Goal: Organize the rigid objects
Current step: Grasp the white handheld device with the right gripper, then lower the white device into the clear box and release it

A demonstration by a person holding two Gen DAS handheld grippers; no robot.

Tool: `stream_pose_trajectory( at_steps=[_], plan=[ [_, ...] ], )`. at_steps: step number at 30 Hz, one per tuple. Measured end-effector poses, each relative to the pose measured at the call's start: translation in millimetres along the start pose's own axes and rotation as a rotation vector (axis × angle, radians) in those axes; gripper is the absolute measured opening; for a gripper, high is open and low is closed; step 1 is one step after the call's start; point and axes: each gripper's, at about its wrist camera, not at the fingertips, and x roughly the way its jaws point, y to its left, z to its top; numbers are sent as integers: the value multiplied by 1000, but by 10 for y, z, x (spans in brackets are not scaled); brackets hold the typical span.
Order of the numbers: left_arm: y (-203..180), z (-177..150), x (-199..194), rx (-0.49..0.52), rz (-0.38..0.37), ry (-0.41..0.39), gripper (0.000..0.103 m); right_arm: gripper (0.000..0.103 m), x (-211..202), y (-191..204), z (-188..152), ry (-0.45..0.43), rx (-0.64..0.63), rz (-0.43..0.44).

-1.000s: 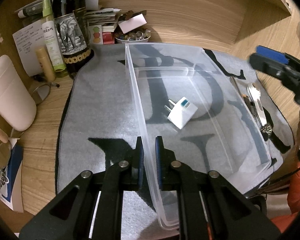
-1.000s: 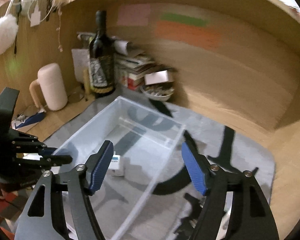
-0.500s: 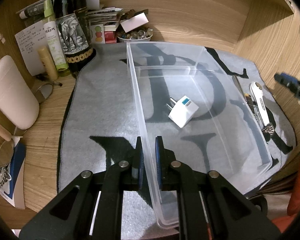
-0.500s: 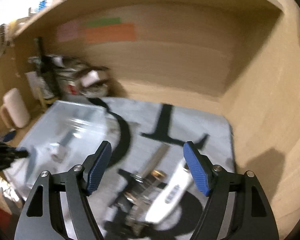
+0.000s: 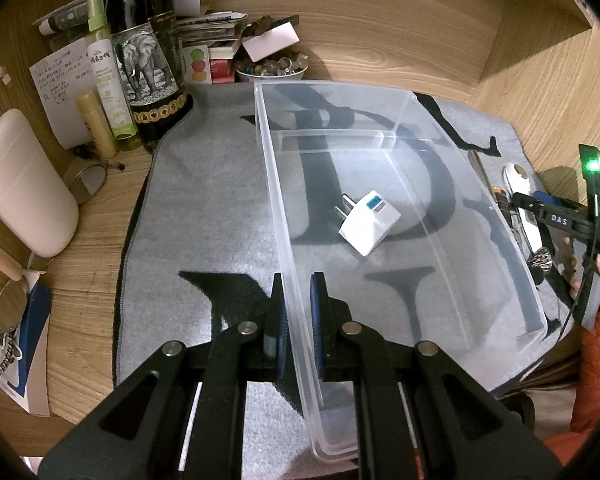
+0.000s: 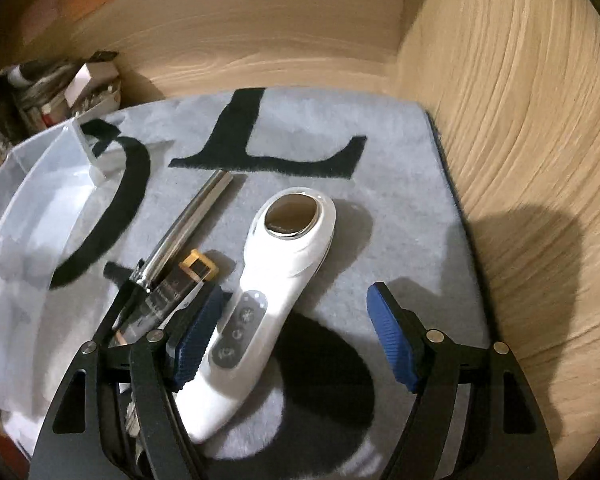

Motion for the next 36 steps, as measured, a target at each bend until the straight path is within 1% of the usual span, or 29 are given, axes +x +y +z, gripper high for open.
stream_pose_trajectory(
  at_steps=[3,6,7,9,11,14,18,26,32,36],
  plan=[
    [3,-5,10,3,4,0,10,69,90,42,10,14,-12,3],
    [4,-5,15,2,4,-1,10,59,147,103,25,1,-32,-7],
    [3,-5,15,1,4,-1,10,51,148,120,25,-3,-42,1],
    [1,-4,17,-1,2,-1,10,45,140,139,5,-15,-57,-3],
    [-1,-1,19,-3,2,-2,10,34,132,142,-14,-24,-64,9],
    [0,1,18,-4,2,-2,10,33,118,122,-34,-41,-55,6],
    [3,2,20,-9,0,-3,10,33,8,124,-25,-92,-40,2],
    [0,-6,26,-10,4,-11,10,33,-510,269,88,-237,-52,32],
    [-7,-16,23,-9,5,-14,10,33,-863,480,214,-337,-80,82],
    [-4,-18,18,-10,4,-16,10,33,-1070,663,285,-396,-112,139]
  ],
)
